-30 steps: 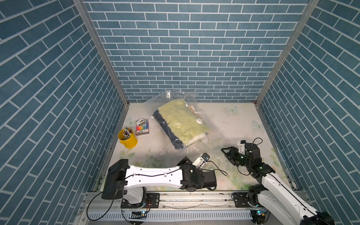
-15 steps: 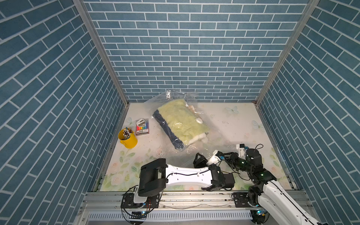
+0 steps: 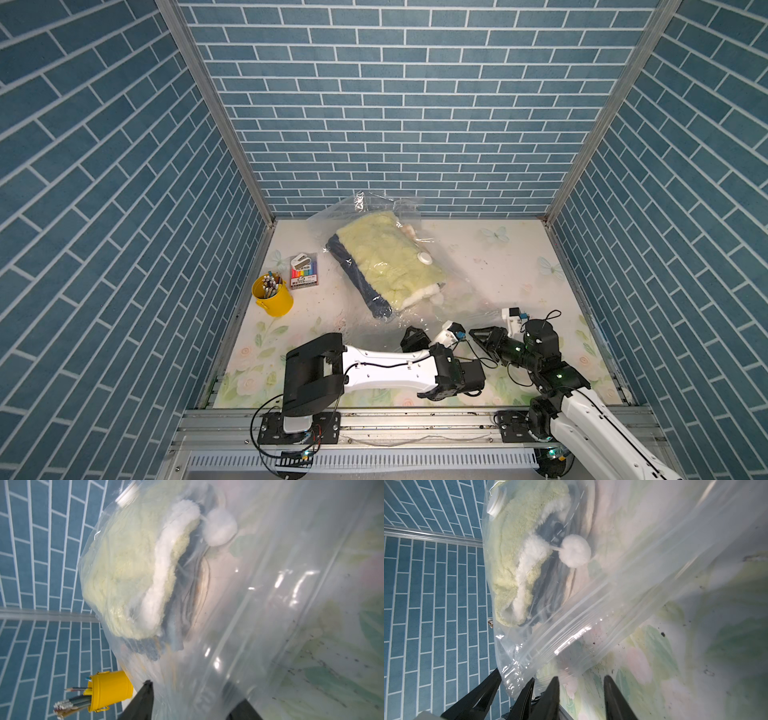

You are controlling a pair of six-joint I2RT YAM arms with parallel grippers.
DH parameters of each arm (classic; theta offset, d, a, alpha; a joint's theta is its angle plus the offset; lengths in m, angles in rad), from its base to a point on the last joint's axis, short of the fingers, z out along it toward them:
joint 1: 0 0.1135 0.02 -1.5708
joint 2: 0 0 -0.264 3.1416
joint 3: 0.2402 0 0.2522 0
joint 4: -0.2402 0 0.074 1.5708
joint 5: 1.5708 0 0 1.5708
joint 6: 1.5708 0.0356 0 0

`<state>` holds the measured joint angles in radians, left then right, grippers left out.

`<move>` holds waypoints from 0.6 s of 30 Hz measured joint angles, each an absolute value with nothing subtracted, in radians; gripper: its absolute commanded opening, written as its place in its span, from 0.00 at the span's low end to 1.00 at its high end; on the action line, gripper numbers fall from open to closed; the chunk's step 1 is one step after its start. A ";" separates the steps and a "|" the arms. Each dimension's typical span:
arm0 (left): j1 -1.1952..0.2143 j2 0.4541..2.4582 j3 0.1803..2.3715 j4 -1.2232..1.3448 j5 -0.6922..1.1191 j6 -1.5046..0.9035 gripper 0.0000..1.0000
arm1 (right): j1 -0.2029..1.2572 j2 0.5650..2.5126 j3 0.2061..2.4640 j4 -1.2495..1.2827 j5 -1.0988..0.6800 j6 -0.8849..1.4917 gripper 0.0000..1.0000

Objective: Take the blanket out of the vacuum bag
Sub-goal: Open the vacuum bag at the center of the board.

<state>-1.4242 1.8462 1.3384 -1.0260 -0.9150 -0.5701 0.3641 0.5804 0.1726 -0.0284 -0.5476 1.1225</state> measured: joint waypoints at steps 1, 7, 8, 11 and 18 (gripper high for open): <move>-1.422 1.846 1.339 -1.023 -0.917 -0.563 0.41 | 0.368 0.581 0.173 -0.027 -0.549 1.122 0.37; -1.390 1.891 1.406 -1.026 -0.925 -0.546 0.07 | 0.416 0.579 0.173 -0.022 -0.554 1.132 0.33; -1.382 1.904 1.435 -1.032 -0.927 -0.545 0.03 | 0.428 0.577 0.173 -0.020 -0.553 1.141 0.31; -1.364 1.916 1.511 -1.051 -0.926 -0.537 0.00 | 0.460 0.560 0.173 -0.009 -0.548 1.162 0.24; -1.319 1.916 1.649 -1.074 -0.889 -0.498 0.00 | 0.546 0.555 0.159 0.116 -0.500 1.238 0.12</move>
